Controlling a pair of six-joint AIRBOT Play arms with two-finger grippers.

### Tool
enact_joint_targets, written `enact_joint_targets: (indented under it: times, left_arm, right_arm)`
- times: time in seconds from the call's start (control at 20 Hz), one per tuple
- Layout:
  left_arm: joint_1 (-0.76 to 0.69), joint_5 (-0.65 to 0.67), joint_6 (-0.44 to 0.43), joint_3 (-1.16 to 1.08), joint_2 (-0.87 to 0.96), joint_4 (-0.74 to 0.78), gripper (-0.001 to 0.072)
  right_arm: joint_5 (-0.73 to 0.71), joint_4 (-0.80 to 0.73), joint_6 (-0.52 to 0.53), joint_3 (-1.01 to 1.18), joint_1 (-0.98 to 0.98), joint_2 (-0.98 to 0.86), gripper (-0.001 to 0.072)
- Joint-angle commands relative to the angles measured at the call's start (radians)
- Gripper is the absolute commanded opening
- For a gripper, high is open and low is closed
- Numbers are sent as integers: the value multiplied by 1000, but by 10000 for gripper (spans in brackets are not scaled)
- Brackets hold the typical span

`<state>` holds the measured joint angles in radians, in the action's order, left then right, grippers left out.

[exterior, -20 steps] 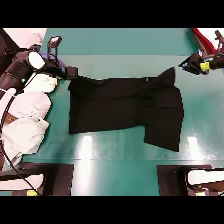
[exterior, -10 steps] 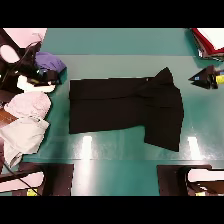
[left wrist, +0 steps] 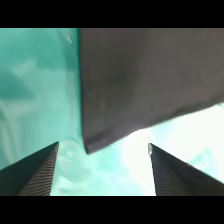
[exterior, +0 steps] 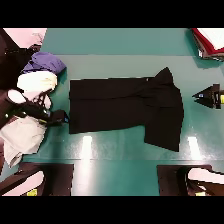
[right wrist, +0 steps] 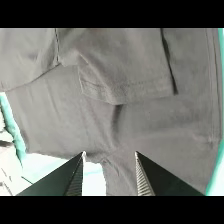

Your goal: Fold the shirts.

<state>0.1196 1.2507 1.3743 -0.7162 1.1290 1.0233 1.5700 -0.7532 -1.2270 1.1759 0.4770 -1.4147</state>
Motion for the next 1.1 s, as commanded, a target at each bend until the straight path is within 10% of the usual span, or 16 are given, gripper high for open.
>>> enact_joint_targets:
  times: [0.0,0.25,0.5,1.05]
  left_arm:
    - [2,-51,-47,137,-11,-103,638]
    - [2,-135,-47,179,-11,-149,611]
    - [3,-193,-74,163,-11,-196,22]
    - [3,-187,-73,-44,-11,-186,23]
  right_arm:
    - [14,2,8,-2,10,12,359]
    - [19,1,8,40,10,13,359]
    - [-23,-98,8,39,10,13,359]
    - [-23,-251,19,35,-23,-185,412]
